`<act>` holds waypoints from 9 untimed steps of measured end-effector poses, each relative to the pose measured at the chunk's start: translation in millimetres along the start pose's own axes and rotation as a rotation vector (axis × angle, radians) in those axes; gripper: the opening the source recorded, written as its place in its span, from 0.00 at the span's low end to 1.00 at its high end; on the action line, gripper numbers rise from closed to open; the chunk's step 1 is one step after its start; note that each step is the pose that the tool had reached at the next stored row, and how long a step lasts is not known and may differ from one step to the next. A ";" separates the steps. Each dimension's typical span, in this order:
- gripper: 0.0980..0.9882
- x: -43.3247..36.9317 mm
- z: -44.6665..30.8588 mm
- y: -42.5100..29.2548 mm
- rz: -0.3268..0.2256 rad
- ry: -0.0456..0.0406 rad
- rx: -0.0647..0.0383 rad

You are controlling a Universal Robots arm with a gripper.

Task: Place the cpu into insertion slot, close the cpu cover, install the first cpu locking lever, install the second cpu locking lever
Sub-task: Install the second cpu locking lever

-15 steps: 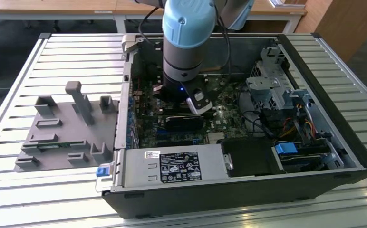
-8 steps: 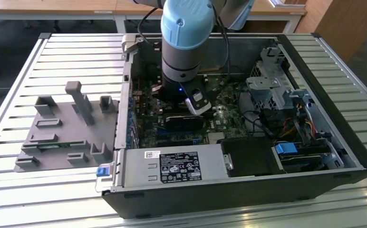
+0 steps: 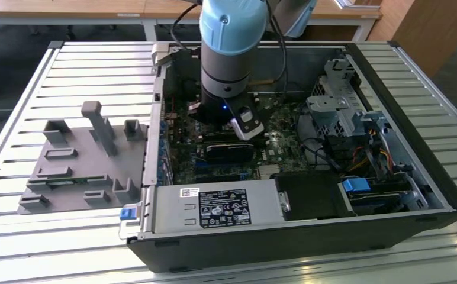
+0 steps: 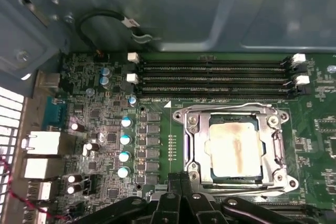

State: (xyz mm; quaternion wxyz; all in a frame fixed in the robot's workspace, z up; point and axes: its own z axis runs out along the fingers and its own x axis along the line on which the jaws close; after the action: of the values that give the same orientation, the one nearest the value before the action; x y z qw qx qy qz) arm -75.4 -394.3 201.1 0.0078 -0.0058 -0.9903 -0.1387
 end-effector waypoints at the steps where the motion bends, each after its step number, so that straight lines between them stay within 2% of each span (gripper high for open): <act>1: 0.01 0.0 -1.5 0.4 0.000 0.0000 0.000; 9: 0.01 0.3 -15.5 4.4 0.000 0.0000 0.000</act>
State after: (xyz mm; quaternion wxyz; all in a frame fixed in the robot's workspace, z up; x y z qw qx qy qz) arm -75.4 -394.4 217.2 0.0078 -0.0058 -0.9903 -0.1388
